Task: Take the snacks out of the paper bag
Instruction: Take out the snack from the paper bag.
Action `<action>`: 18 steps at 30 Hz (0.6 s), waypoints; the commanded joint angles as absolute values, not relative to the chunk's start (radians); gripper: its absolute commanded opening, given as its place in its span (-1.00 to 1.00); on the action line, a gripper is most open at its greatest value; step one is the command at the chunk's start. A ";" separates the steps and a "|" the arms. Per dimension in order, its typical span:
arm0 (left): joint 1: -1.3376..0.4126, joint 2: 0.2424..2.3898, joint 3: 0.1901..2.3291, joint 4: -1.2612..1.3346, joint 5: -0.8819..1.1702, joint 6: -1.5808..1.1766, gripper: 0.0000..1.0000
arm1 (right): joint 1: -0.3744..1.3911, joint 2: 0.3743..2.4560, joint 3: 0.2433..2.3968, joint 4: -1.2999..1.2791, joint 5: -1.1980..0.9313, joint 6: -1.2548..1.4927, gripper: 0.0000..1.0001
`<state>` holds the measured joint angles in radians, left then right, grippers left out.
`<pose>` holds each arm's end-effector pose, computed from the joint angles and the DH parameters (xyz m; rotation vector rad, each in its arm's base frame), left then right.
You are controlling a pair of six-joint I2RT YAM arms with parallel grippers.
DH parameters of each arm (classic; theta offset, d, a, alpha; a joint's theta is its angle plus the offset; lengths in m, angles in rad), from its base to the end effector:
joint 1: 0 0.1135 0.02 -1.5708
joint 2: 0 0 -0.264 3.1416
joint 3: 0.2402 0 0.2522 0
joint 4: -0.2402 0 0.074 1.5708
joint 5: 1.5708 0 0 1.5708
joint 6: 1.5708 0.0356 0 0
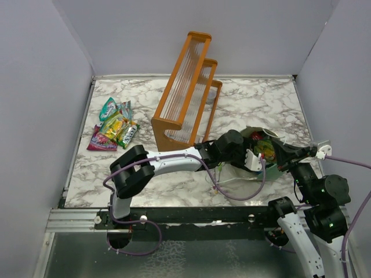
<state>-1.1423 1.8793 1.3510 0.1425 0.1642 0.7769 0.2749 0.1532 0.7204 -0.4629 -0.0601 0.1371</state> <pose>0.1788 -0.4054 0.2523 1.6756 1.0408 -0.4003 0.0402 0.0136 0.3474 -0.1509 1.4702 0.3789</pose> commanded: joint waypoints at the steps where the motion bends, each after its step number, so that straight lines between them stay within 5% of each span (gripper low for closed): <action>1: -1.157 1.923 1.387 0.127 0.202 0.868 0.35 | 0.276 0.147 0.715 -0.461 -0.037 0.144 -0.96; 11: -1.149 2.045 1.519 0.030 0.124 0.923 0.35 | 0.277 0.147 0.716 -0.465 -0.035 0.144 -0.96; 18: -1.150 2.043 1.507 0.031 0.054 0.920 -0.08 | 0.276 0.147 0.714 -0.462 -0.032 0.146 -0.96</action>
<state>-1.1473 2.0300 1.4994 0.0685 0.1112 0.9016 0.2749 0.1532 0.7204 -0.4633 -0.0559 0.1371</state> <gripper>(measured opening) 0.540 0.023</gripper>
